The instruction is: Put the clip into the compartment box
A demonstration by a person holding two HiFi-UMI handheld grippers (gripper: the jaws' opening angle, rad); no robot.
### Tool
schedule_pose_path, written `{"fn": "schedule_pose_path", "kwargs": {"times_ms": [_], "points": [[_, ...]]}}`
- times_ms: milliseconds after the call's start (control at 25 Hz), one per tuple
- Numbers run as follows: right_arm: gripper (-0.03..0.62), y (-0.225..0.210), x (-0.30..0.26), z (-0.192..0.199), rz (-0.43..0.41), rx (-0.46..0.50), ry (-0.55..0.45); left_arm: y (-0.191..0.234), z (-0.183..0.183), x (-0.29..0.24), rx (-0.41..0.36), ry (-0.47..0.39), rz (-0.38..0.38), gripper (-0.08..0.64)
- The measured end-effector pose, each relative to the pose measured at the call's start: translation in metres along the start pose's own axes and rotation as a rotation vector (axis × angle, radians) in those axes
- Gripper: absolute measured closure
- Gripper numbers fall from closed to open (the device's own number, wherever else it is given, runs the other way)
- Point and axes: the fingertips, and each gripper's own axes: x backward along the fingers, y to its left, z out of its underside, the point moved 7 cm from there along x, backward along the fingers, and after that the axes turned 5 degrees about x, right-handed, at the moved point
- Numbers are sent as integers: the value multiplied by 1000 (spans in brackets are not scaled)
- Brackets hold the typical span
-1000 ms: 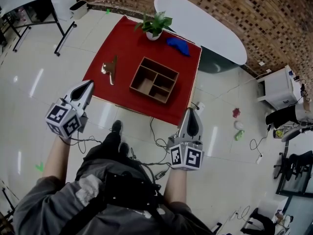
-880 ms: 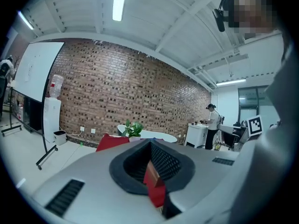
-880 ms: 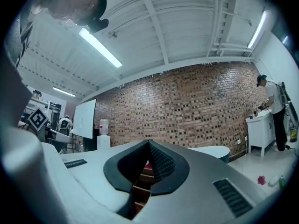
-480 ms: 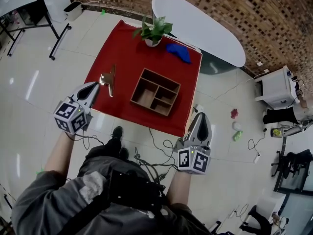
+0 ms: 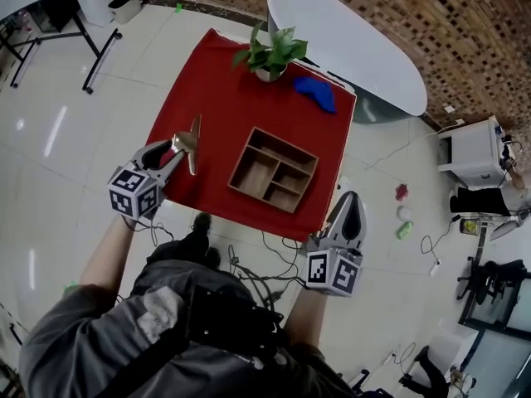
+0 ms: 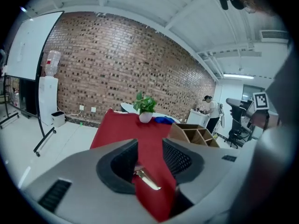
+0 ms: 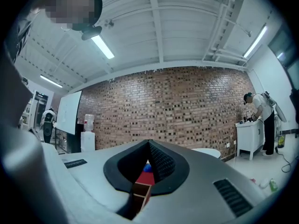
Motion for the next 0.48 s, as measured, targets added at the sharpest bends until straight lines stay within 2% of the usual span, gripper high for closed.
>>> {"fn": "schedule_pose_path", "kwargs": {"times_ms": [80, 240, 480], "points": [[580, 2, -10, 3, 6, 2, 8, 15, 8, -14, 26, 55, -20, 334], [578, 8, -26, 6, 18, 9, 18, 43, 22, -39, 86, 150, -36, 334], [580, 14, -48, 15, 32, 17, 34, 70, 30, -73, 131, 243, -37, 334]]}}
